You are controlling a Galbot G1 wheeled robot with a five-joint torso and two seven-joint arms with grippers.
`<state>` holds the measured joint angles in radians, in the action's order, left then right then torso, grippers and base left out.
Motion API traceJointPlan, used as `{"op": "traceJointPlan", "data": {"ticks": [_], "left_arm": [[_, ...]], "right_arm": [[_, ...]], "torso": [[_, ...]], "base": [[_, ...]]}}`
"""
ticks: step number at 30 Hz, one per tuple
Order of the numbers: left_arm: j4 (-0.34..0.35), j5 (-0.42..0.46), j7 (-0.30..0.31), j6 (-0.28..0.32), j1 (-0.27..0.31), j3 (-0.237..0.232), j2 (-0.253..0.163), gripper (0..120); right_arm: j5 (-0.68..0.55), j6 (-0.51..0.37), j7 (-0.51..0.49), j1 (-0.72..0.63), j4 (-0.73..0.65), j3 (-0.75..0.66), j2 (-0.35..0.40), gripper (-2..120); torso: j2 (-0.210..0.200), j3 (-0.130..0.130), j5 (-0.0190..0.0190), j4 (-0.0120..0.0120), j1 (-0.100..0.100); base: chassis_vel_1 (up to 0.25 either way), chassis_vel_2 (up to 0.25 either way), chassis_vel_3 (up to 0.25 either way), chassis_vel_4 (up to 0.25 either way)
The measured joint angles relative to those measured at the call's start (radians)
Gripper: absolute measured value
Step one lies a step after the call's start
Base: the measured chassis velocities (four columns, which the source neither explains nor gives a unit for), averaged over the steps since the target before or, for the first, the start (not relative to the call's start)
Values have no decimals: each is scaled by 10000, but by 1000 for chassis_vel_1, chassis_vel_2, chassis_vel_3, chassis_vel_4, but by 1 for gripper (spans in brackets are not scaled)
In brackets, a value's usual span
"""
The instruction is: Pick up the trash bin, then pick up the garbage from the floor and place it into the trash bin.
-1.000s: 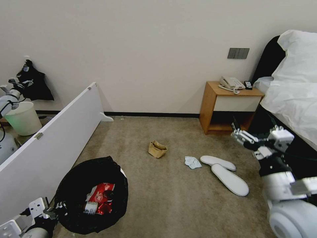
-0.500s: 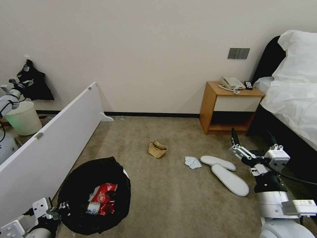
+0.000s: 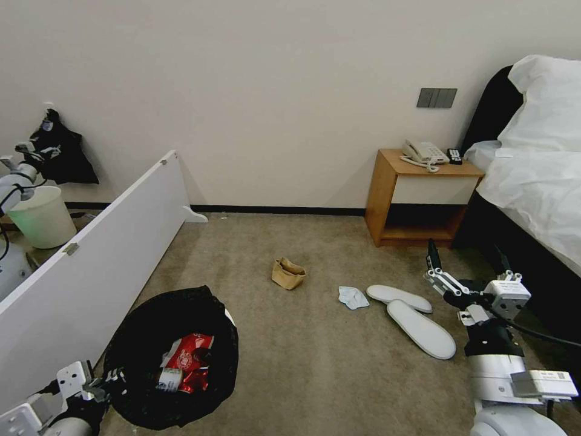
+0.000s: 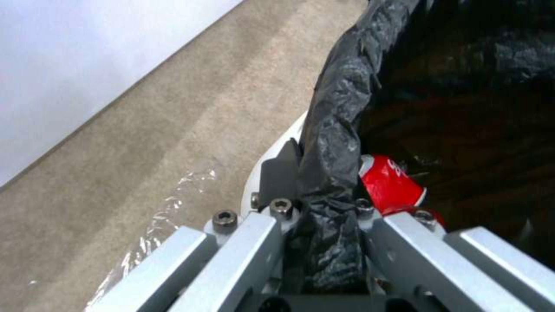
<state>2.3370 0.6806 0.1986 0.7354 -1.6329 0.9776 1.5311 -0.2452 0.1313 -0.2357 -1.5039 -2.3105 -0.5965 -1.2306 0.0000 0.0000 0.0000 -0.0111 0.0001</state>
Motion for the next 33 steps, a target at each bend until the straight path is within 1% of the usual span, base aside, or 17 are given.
{"op": "traceJointPlan", "data": {"ticks": [6,14,18,22,24,26,29,33], "left_arm": [[-28,7,0,0,4,37,-31,2],[-106,14,7,0,17,71,-30,2],[-173,28,93,0,29,142,-42,2],[-214,30,124,0,15,184,-53,2],[-234,42,147,0,0,235,-59,2],[-242,50,152,0,-4,254,-62,2],[-263,77,154,0,-4,302,-75,2],[-278,132,159,0,-5,362,-89,2]], "right_arm": [[29,11,0,-12,49,28,-39,100],[29,12,2,-1,93,48,-39,100],[24,33,1,4,131,32,-25,100],[26,70,0,6,169,28,-6,100],[27,111,1,32,204,29,6,100],[25,126,2,40,213,37,6,100],[19,155,2,39,214,49,8,100],[17,197,5,23,220,64,17,100]], "torso": [[0,0,0,0,0],[0,0,0,0,0],[0,0,0,-7,0],[0,0,0,-6,0],[0,0,0,4,0],[0,0,0,6,0],[0,0,0,0,1],[0,0,1,-1,0]], "base": [[-41,-39,-39,-44],[-94,-78,-70,-74],[-96,-105,-95,-97],[-75,-70,-57,-69],[-19,-26,-1,-18],[0,0,0,0],[0,0,0,0],[0,0,0,0]]}}
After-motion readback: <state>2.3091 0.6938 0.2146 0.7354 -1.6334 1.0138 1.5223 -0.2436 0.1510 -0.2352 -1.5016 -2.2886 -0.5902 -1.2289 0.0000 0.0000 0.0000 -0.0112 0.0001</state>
